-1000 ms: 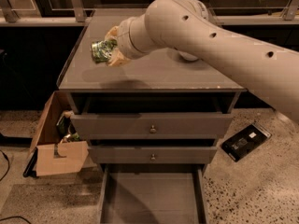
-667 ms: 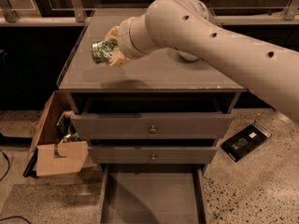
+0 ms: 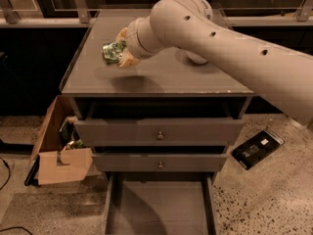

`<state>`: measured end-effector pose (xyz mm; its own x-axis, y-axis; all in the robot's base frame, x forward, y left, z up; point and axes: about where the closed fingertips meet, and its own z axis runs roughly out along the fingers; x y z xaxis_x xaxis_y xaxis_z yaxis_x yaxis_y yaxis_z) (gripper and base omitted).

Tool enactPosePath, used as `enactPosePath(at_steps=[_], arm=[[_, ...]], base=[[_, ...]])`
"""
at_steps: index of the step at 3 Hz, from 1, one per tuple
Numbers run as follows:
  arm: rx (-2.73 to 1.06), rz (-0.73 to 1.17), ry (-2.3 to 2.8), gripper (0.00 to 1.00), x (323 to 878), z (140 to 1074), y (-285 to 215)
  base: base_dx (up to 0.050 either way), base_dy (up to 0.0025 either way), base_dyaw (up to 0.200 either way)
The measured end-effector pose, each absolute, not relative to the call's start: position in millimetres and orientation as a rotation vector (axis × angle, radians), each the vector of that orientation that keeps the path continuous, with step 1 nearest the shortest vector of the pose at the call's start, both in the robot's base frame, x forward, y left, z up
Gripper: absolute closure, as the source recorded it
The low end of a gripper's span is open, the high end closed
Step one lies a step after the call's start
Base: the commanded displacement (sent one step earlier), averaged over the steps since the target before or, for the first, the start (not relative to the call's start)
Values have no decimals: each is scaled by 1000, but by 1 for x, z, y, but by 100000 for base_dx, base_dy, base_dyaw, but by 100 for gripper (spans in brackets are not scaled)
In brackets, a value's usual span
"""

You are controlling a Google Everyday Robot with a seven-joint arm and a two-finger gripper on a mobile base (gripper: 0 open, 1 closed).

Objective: Pick green can from bottom drawer and place on counter

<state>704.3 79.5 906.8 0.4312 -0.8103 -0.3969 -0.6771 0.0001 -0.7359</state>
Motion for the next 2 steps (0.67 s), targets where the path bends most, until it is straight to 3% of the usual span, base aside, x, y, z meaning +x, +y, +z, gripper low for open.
enactPosePath(at_steps=[2], arm=[[-1724, -174, 1295, 50, 704, 907, 80]], base=[[0, 0, 0]])
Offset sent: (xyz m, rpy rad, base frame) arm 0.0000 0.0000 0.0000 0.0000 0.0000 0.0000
